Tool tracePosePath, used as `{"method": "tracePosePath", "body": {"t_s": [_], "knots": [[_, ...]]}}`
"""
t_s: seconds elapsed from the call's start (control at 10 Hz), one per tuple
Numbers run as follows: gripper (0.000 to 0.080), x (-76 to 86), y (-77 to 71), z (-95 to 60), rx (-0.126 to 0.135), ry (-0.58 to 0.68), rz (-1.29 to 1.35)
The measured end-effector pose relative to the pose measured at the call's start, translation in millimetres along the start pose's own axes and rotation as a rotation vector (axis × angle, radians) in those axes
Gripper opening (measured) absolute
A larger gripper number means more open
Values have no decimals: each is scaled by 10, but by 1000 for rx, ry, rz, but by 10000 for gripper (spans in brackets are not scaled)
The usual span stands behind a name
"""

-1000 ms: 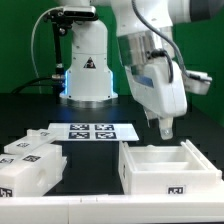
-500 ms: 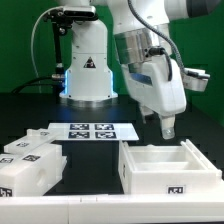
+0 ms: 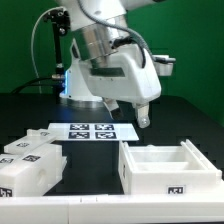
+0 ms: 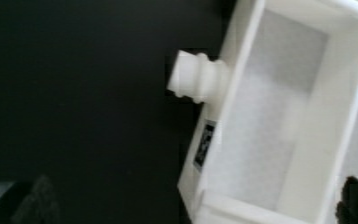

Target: Assemble cabinet

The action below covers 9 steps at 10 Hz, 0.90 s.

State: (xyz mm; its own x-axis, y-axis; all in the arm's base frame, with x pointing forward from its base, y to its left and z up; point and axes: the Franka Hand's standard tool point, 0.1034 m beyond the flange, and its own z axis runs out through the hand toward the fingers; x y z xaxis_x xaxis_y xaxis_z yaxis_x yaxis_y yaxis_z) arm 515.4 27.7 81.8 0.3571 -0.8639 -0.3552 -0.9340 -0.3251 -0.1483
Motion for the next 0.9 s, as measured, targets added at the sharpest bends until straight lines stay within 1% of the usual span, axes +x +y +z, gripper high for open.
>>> {"method": "tracePosePath", "body": {"t_s": [0.1, 0.2, 0.3, 0.4, 0.5, 0.8, 0.9], "knots": [[797, 50, 52, -11, -11, -40, -60], [797, 151, 230, -63, -28, -136, -185], [797, 322, 374, -170, -26, -184, -210], [797, 435, 463, -229, -15, -167, -216], [797, 470, 548, -233, -12, -141, -208], [797, 468, 553, -216, -15, -142, -205], [797, 471, 568, -211, -31, -138, -228]]}}
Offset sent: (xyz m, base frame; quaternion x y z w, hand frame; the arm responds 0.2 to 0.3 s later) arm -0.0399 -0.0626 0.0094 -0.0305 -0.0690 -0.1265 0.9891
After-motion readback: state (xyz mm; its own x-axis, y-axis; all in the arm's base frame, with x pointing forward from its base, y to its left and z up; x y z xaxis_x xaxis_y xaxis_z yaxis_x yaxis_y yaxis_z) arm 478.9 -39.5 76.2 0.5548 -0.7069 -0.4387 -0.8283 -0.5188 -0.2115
